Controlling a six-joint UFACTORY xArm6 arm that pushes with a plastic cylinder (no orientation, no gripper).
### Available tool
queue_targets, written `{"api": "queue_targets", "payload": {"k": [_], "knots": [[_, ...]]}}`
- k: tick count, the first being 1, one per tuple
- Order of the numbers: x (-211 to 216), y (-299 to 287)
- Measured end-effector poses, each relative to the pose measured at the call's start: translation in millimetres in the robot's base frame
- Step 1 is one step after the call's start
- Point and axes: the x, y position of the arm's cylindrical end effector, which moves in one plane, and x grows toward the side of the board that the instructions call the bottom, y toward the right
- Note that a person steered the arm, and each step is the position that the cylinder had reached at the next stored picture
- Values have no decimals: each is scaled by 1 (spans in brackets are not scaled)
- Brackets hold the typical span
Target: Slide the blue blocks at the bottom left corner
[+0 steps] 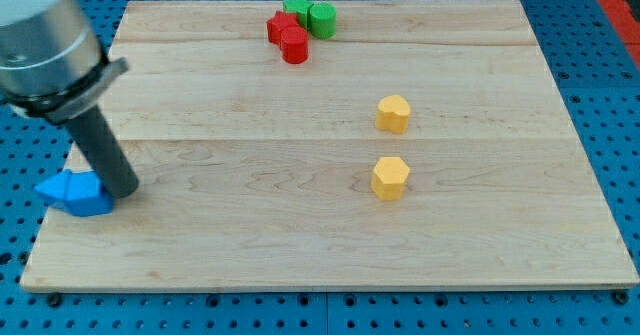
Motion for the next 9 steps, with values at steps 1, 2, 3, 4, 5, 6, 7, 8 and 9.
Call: {"api": "queue_targets", "payload": {"k": [1,2,3,4,5,6,7,8,9], "knots": [[-38,17],[-68,-70],[-65,-88],[-13,-88],[32,-88],[33,-78],[33,-75],[33,-65],[15,-75]]}}
